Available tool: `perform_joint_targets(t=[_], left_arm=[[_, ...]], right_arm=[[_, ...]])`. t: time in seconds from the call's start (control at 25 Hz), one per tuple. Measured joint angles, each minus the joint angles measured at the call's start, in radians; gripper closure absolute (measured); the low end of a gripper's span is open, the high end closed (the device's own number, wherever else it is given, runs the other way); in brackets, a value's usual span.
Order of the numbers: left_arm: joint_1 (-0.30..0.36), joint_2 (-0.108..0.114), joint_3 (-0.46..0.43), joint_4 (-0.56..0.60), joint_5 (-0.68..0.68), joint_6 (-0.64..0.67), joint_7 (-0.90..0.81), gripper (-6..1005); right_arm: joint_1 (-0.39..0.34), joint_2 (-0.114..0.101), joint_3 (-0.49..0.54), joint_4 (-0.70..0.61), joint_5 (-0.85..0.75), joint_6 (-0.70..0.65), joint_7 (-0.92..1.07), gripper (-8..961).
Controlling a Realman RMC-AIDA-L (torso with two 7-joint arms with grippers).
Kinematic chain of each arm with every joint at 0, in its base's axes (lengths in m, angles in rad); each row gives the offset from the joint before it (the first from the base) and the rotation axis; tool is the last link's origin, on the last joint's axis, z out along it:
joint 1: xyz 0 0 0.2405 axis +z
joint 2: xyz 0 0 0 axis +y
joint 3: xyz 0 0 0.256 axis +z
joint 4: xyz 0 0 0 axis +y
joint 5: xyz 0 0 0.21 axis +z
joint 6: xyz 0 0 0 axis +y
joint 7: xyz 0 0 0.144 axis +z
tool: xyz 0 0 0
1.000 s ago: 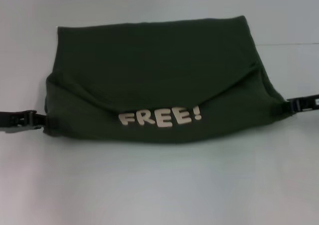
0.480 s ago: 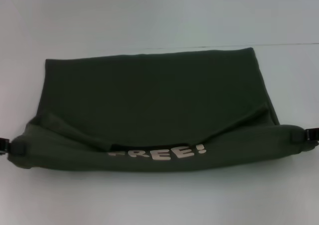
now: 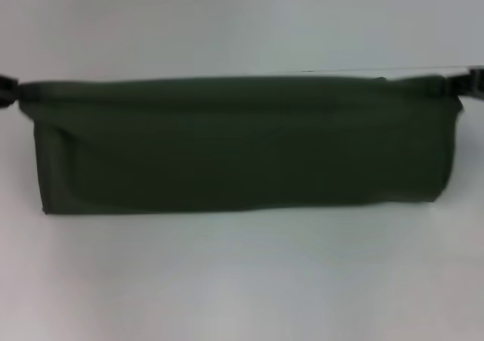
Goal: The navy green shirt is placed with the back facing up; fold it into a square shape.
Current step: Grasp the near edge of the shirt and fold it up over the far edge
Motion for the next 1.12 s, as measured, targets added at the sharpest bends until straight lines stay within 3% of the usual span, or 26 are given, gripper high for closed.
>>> perform_joint_targets(t=[0.08,0.16,0.36,0.56,0.72,0.84,1.0,1.12], left_arm=[[-0.03,-0.012,-0.002,-0.032,-0.005,-0.088,0.016,959],[-0.054,-0.037,-0.002,-0.052,-0.008,-0.187,0.037,959],[-0.076,-0.095,-0.001,-0.062,-0.011,-0.369,0.073,959],[-0.082,-0.161,-0.008,-0.109,-0.098,-0.558,0.209,959],[-0.085,-0.177,-0.008,-0.133,-0.132,-0.609,0.265,960],[-0.111,-0.201,0.003,-0.19,-0.15,-0.727,0.331,961],[-0.115,-0.226,0.005,-0.195,-0.15,-0.784,0.347,964],[-0.116,-0.234,0.002,-0.195,-0.151,-0.829,0.342,930]], right_arm=[[0.05,-0.009,-0.024,0.048,-0.002,0.096,-0.011,910],[0.088,-0.002,-0.063,0.072,-0.003,0.191,-0.011,909],[0.16,0.035,-0.123,0.135,0.0,0.41,-0.015,909],[0.213,0.089,-0.177,0.192,-0.001,0.639,-0.027,909],[0.249,0.128,-0.245,0.244,-0.001,0.799,-0.028,910],[0.25,0.14,-0.255,0.249,-0.002,0.835,-0.028,910],[0.241,0.151,-0.258,0.249,0.0,0.875,-0.028,910],[0.233,0.15,-0.258,0.251,-0.003,0.904,-0.023,833]])
